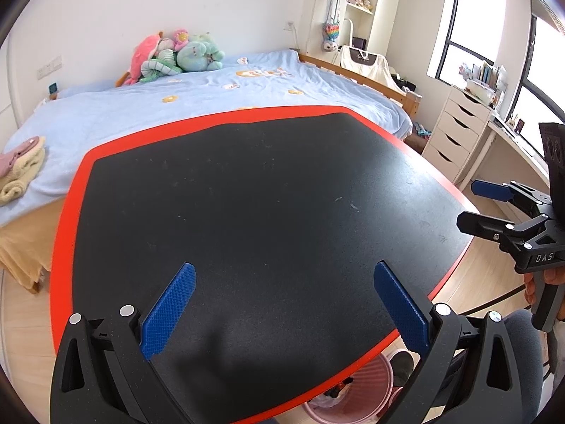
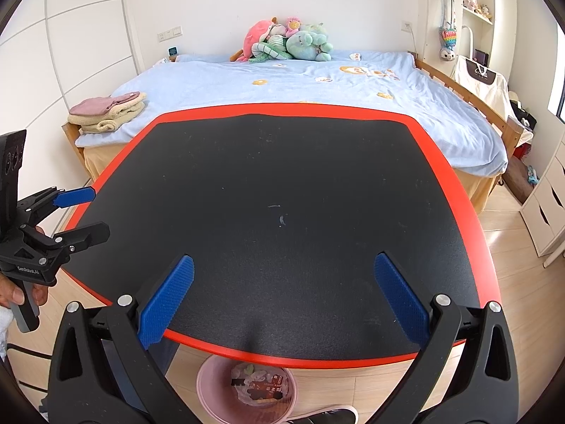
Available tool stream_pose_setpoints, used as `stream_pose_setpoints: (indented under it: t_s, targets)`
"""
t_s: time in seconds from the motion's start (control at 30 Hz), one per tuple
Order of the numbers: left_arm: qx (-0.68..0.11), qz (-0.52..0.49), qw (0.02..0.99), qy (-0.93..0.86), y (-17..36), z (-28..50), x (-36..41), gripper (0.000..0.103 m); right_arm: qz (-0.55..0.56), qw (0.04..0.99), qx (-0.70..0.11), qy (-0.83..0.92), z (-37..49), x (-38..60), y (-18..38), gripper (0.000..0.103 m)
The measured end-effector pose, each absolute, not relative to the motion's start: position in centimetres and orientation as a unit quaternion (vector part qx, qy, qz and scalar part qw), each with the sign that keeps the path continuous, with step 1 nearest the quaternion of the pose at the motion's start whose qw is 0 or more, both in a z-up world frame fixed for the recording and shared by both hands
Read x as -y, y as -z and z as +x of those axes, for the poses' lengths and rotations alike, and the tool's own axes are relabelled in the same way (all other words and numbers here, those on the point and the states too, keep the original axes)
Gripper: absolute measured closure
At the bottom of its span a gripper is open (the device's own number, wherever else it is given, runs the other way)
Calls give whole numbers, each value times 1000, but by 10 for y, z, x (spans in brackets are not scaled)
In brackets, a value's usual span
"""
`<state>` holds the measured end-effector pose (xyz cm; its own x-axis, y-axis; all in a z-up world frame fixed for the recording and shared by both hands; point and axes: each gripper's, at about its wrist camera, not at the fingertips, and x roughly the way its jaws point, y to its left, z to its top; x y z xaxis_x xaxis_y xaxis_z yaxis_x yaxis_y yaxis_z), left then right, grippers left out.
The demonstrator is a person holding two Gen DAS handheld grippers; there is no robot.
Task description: Collect trash
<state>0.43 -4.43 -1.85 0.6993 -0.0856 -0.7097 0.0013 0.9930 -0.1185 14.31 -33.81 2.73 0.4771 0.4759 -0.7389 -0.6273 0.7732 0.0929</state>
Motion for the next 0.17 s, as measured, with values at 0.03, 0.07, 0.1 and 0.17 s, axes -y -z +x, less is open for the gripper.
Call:
stream_pose_setpoints:
  t_s: [0.03, 0.07, 0.1, 0.17]
  targets:
    - [-390, -55, 919, 23, 19, 5, 44, 6, -96, 854, -397, -322, 144, 339, -26, 3]
    - [-390, -55, 919, 22, 20, 5, 44, 6, -97, 854, -398, -322, 145, 339, -25, 3]
    - [-388, -52, 920, 19, 21, 5, 44, 6, -98, 853, -398, -322, 145, 340, -23, 3]
    - [-387, -54, 921, 16, 20, 6, 42, 6, -100, 853, -399, -321, 148, 340, -22, 3]
